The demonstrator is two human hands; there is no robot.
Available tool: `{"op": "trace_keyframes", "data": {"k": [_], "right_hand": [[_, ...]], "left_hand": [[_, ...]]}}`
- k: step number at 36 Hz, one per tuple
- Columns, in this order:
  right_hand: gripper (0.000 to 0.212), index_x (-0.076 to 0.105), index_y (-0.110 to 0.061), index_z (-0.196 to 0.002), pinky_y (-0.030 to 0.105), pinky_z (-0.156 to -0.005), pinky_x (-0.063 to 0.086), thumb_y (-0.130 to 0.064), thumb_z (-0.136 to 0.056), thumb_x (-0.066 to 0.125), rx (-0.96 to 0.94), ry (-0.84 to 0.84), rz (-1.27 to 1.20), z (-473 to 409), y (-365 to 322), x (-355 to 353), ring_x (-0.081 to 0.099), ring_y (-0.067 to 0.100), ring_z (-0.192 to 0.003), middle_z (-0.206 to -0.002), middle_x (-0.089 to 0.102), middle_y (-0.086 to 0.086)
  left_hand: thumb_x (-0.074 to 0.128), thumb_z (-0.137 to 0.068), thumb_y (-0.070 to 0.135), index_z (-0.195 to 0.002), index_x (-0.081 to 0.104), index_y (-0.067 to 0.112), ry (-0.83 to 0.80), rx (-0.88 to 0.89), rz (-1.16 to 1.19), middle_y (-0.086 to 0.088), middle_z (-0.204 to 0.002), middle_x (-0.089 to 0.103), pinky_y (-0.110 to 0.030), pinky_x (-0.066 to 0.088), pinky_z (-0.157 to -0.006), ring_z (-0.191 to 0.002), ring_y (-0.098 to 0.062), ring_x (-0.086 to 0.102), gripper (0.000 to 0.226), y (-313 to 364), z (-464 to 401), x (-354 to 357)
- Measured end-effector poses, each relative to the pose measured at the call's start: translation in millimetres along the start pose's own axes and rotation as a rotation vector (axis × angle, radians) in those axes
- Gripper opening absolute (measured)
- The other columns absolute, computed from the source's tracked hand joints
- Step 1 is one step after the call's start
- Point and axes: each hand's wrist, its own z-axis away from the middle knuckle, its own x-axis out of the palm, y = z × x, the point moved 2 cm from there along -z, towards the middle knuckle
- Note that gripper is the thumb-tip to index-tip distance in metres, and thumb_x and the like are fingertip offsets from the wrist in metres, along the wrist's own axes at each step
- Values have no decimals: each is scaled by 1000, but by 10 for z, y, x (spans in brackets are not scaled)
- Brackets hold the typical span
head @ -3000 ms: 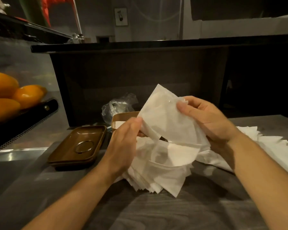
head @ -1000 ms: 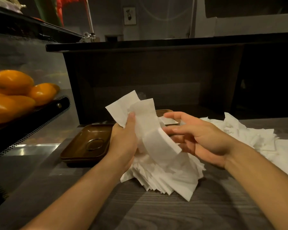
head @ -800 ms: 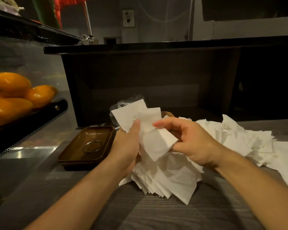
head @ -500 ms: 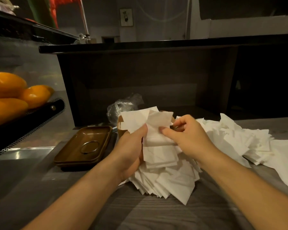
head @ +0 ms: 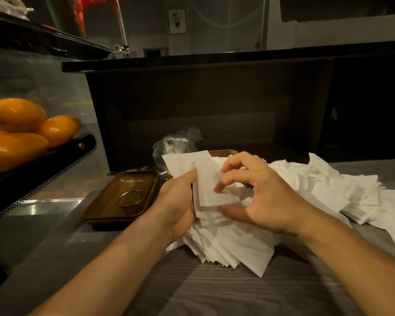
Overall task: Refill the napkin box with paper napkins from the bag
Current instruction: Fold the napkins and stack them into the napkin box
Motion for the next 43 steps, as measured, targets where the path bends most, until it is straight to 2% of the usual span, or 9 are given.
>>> {"op": "trace_keyframes", "data": {"k": [6, 9, 14, 22, 24, 28, 32, 39, 43], "right_hand": [[13, 81, -33, -95, 6, -89, 42, -22, -89, 77, -101, 121, 22, -2, -29, -14, 50, -1, -112, -116, 58, -21], [17, 81, -34, -94, 7, -89, 45, -19, -87, 78, -123, 110, -1, 3, -61, -25, 50, -1, -112, -115, 58, -21], [17, 79, -39, -93, 26, -91, 56, -24, -85, 80, -108, 18, 55, 2, -72, 69, 51, 3, -107, -112, 51, -30], [17, 78, -37, -95, 24, -94, 52, -45, -81, 81, -18, -142, 32, 21, -79, 74, 46, -4, -113, -115, 44, -32], [34, 78, -34, -90, 19, -88, 51, -64, -76, 75, 39, -128, -82, 22, -97, 26, 50, -3, -109, -110, 50, -28], [36, 66, -17, -83, 23, -66, 52, -51, -93, 63, 345, 199, -242, -36, -30, -88, 63, 13, -80, -85, 65, -4], [52, 71, -14, -94, 22, -60, 56, -62, -74, 68, 629, -116, -508, -42, -27, -54, 73, 12, -74, -86, 76, -2], [29, 69, -24, -113, 39, -80, 64, -30, -85, 77, 579, -28, -662, -79, 37, 21, 75, 18, -91, -99, 77, -3], [28, 69, -22, -116, 31, -70, 62, -20, -89, 75, 564, 70, -711, -56, 100, -32, 75, 19, -91, -104, 77, -1]], "left_hand": [[35, -109, 36, -140, 54, 19, 12, -54, 15, -9, -128, 69, -54, 54, -97, -111, -33, 68, 41, 7, -31, -11], [33, -109, 39, -137, 56, 21, 17, -56, 30, -8, -126, 70, -47, 60, -83, -106, -32, 70, 41, 27, -41, -44], [29, -109, 40, -137, 58, 18, -9, -56, 65, -10, -122, 72, -48, 61, -85, -108, -33, 71, 45, 18, -65, -85], [36, -108, 40, -131, 62, 18, -17, -28, 9, -8, -120, 73, -50, 54, -99, -110, -30, 70, 41, 21, -41, -38], [41, -108, 25, -133, 60, 12, 36, -26, 16, -12, -118, 73, -50, 56, -94, -105, -32, 72, 33, 20, -52, -50], [48, -106, 27, -141, 51, 18, 59, -4, 15, -9, -127, 68, -55, 53, -99, -111, -32, 67, 37, 2, -72, -55], [47, -106, 33, -129, 58, 20, 14, 36, 46, -7, -118, 72, -49, 60, -86, -103, -29, 72, 29, -4, -47, -25], [47, -104, 35, -122, 62, 17, -37, 85, 73, -9, -119, 73, -51, 57, -93, -106, -28, 72, 29, 2, -26, 30], [46, -105, 30, -121, 62, 21, -85, 186, 8, -2, -111, 76, -38, 60, -87, -103, -19, 73, 24, 9, 27, 55]]}}
